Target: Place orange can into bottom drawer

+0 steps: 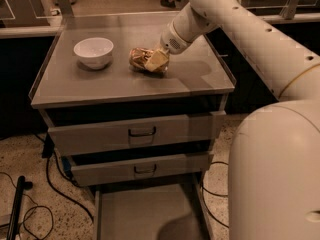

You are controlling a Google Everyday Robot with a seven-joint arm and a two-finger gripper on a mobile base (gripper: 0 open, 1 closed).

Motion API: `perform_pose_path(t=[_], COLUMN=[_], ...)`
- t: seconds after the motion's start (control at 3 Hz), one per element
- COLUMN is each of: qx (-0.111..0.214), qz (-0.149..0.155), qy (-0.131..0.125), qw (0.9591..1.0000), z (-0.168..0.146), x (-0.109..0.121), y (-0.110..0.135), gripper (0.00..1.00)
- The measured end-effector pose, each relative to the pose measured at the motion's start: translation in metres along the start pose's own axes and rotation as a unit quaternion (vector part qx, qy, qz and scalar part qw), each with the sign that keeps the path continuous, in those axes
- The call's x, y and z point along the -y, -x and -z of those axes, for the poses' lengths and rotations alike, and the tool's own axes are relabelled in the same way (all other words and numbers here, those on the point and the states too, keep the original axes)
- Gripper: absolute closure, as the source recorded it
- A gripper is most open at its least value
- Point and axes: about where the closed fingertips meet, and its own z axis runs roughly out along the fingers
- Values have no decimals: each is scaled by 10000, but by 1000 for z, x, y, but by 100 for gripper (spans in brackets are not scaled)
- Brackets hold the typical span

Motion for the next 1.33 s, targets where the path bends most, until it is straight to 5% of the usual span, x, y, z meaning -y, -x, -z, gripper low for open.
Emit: perform_pose_path(t=[0.67, 1.33], qx=[525, 738], qz=[197, 305], qy=[-57, -181], qw=[9984, 9966], z=[65, 126], x=[-33, -90], y=[-8, -40], gripper=[100, 100])
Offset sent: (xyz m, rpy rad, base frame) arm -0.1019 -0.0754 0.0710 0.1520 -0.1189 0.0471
